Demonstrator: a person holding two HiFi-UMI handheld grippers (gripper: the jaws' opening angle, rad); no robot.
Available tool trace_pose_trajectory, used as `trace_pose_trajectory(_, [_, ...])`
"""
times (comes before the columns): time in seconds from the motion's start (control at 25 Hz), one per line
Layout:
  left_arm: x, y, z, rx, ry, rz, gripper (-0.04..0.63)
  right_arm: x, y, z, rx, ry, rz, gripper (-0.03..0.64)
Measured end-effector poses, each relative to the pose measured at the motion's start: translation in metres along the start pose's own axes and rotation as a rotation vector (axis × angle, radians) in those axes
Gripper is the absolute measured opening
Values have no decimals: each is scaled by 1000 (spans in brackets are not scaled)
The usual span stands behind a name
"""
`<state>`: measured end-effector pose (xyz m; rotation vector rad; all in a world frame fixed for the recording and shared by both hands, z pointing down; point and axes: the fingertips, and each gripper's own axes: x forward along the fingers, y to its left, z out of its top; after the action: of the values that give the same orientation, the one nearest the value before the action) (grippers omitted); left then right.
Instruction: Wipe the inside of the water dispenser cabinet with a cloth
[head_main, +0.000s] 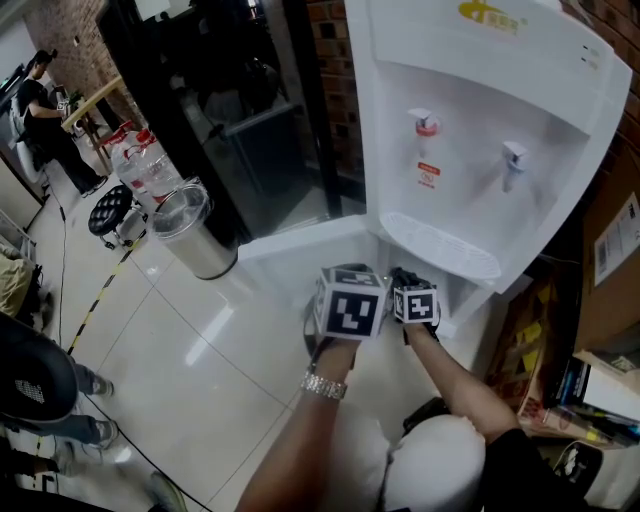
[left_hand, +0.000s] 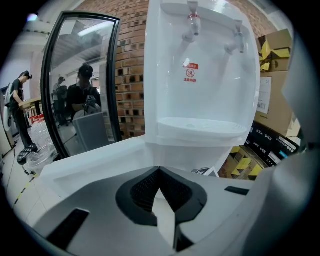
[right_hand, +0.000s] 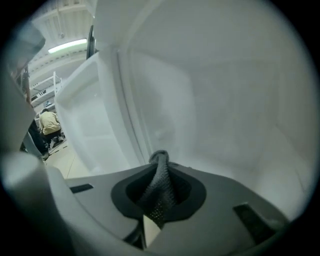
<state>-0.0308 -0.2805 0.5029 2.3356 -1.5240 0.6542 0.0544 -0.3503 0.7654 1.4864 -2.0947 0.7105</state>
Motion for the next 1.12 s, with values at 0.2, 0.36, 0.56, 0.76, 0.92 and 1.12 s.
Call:
trace_pose_trajectory(0.2, [0, -2, 1, 4, -2, -4, 3, -1, -16, -15, 26, 49, -38, 28])
trace_pose_trajectory(0.36, [2, -3, 2, 6, -2, -4, 3, -30, -31, 51, 0, -203, -137, 28])
trace_pose_trajectory(0.56, [4, -7, 0, 10, 6, -14, 3, -53, -40, 95, -63, -366, -261, 28])
trace_pose_trajectory(0.76, [2, -8, 2, 12, -1, -20, 3, -59, -62, 88, -28, -338, -374, 28])
trace_pose_trajectory(0.92, [1, -9, 4, 17, -5, -26, 3, -72, -93, 74, 42, -289, -514, 28])
trace_pose_trajectory(1.12, [1, -13, 5, 20, -7, -40, 3, -80, -96, 74, 106, -279, -491, 28])
